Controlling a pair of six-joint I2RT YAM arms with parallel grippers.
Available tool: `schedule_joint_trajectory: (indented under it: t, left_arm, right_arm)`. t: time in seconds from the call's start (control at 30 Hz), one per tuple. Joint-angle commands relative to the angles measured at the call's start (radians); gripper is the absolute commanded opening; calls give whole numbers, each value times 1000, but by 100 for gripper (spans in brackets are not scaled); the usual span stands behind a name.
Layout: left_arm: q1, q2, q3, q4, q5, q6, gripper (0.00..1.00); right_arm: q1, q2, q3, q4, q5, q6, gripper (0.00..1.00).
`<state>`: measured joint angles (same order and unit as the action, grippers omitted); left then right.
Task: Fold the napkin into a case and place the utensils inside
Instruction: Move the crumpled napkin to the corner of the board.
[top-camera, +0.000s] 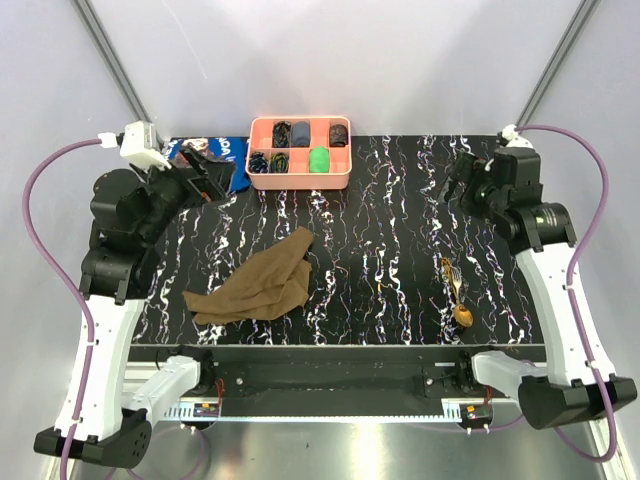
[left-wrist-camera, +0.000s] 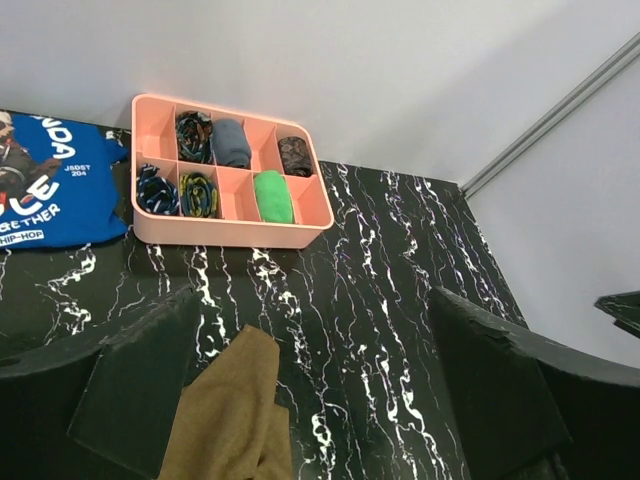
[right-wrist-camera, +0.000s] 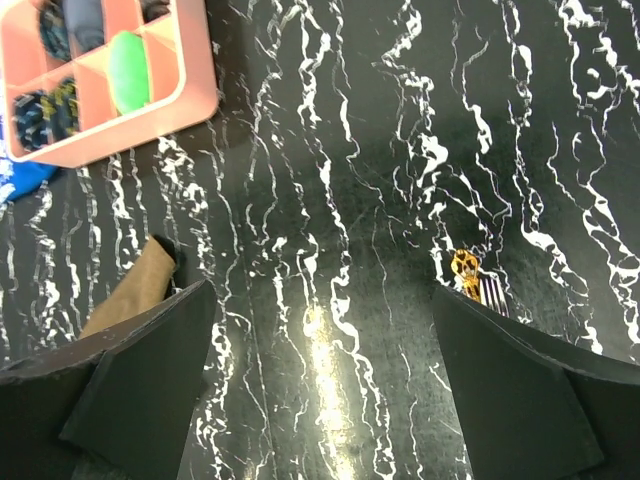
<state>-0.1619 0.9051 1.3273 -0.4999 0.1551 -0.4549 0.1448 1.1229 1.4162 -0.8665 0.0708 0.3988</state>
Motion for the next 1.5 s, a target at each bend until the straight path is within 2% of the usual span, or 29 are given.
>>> schedule_joint_trajectory:
  t: [0.0, 0.13, 0.17, 0.3, 0.4, 0.57, 0.67, 0.77, 0.8, 0.83, 1.0, 1.03, 1.17, 1.23, 1.27, 1.3, 1.33, 1.47]
  left_arm:
    - [4, -9, -38, 3, 44, -33, 99]
    - [4, 6, -155, -92, -8, -88, 99]
    - [4, 14, -169, -162, -34, -93, 99]
    - [4, 52, -233, -296, -123, -79, 99]
    - [5, 57, -256, -362, -153, -47, 99]
    - [7, -24, -300, -365, -152, -33, 99]
    - [7, -61, -322, -371, -152, -44, 99]
    - [7, -80, -349, -376, -189, -73, 99]
    - [7, -81, -355, -379, -193, -79, 99]
    - [7, -78, -361, -378, -195, -88, 99]
    - [7, -35, -389, -378, -178, -116, 99]
    - [7, -23, -392, -371, -163, -117, 99]
    - [7, 32, -418, -330, 33, -85, 99]
    - [7, 38, -439, -289, 69, -94, 99]
    - [5, 34, -465, -270, 90, -99, 99]
    - [5, 22, -480, -252, 101, -109, 99]
    - [2, 17, -494, -212, 110, -117, 99]
    - [-22, 29, -554, -134, 153, -152, 96]
  right_arm:
    - [18, 90, 9, 21, 41, 8, 100]
    - [119, 225, 12, 82, 18, 87, 100]
    - [157, 257, 20, 93, 41, 104, 100]
    - [373, 484, 119, 144, 44, 187, 100]
    - [478, 656, 223, 207, -8, 222, 100]
    - [552, 948, 488, 198, -187, 276, 100]
    - [581, 1077, 568, 193, -175, 308, 100]
    - [584, 1169, 608, 193, -181, 334, 95]
    - [584, 1201, 612, 193, -181, 336, 91]
    - [584, 1213, 615, 193, -190, 336, 83]
    - [595, 1247, 598, 199, -175, 319, 80]
    - [595, 1247, 589, 205, -166, 316, 66]
    - [592, 1226, 529, 213, -137, 272, 23]
    - [584, 1186, 480, 201, -76, 256, 17]
    - [576, 1128, 411, 202, -43, 235, 7]
    - [561, 1096, 371, 202, -22, 223, 3]
    - [549, 1060, 327, 201, 18, 210, 0]
    - [500, 826, 50, 237, 104, 91, 0]
